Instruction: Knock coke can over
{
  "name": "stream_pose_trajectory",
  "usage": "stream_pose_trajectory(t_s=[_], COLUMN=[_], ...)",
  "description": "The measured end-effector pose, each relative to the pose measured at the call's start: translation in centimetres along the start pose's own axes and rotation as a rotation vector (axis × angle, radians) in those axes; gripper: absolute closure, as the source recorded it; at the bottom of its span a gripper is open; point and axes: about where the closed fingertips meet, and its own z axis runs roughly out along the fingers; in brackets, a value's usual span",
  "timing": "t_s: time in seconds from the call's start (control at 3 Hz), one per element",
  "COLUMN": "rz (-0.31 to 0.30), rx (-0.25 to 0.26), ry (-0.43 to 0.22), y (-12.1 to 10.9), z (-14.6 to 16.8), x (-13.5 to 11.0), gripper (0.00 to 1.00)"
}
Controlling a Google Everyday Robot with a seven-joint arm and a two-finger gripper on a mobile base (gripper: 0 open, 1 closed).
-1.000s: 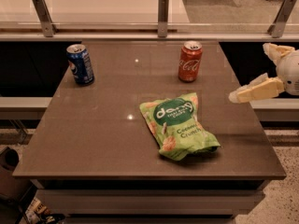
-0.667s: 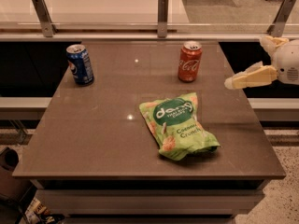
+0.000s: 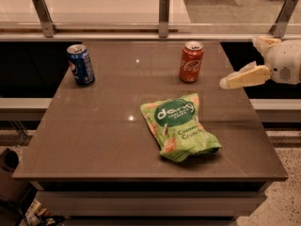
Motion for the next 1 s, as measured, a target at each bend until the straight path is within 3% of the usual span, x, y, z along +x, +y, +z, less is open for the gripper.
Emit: stream_pose_trajectory(t_s=[1.0], rz=[0.063], rx=[-0.107], ry=[-0.106], y=[-0.3], z=[8.3], x=[-0.1], gripper=[0.00])
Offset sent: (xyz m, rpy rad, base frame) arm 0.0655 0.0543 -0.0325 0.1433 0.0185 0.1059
